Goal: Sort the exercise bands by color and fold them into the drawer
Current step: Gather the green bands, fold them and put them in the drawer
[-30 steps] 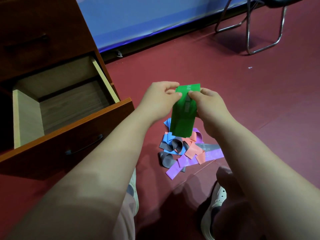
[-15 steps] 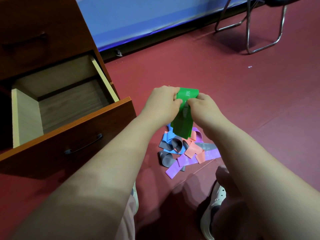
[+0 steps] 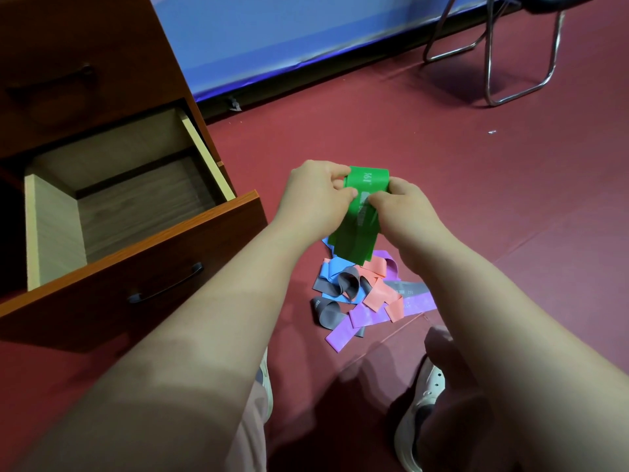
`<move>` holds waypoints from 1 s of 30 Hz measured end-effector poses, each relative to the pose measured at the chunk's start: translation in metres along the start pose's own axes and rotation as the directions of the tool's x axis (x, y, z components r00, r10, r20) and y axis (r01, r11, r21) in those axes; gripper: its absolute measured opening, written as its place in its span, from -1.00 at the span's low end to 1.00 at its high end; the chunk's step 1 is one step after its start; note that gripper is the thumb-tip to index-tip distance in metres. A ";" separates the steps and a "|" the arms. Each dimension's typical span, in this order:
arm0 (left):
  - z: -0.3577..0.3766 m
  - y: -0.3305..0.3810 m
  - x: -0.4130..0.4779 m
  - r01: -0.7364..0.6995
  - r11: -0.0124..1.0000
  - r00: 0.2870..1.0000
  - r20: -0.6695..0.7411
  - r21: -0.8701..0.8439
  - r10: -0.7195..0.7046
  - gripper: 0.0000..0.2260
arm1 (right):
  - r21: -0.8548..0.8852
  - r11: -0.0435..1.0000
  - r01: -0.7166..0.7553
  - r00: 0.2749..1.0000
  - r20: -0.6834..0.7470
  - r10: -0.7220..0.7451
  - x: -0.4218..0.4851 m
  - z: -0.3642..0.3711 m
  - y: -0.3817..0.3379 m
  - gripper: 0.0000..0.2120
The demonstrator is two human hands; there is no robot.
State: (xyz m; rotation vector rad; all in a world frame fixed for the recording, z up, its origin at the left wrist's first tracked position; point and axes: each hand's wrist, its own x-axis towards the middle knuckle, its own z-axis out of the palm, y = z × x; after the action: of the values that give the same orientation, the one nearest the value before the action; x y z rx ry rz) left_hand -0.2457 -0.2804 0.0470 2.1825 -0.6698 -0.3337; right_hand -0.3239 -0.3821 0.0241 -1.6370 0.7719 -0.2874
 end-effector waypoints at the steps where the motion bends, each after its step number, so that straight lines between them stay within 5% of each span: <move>1: 0.000 0.000 0.001 0.020 0.999 1.000 -0.004 -0.046 -0.020 -0.64 | 0.031 0.999 -0.008 1.000 -0.016 0.008 0.001 -0.001 0.000 -0.74; 10: -0.002 -0.003 0.006 0.114 0.945 0.994 0.033 -0.305 -0.109 -0.64 | 0.226 0.973 -0.056 0.997 -0.043 0.067 0.002 -0.006 0.001 -0.89; 23: 0.003 -0.008 0.009 0.054 0.965 0.998 0.030 -0.258 -0.048 -0.76 | 0.486 0.840 -0.243 0.959 -0.009 0.283 -0.005 -0.005 -0.009 -0.90; 30: 0.002 -0.008 0.010 0.061 0.958 0.997 0.062 -0.281 -0.045 -0.71 | 0.472 0.868 -0.155 0.975 -0.070 0.212 -0.005 -0.008 -0.010 -0.75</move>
State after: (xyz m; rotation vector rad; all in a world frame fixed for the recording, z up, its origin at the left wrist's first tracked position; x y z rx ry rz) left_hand -0.2356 -0.2824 0.0393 1.9260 -0.5567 -0.4890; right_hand -0.3288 -0.3854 0.0364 -1.0910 0.8669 -0.4034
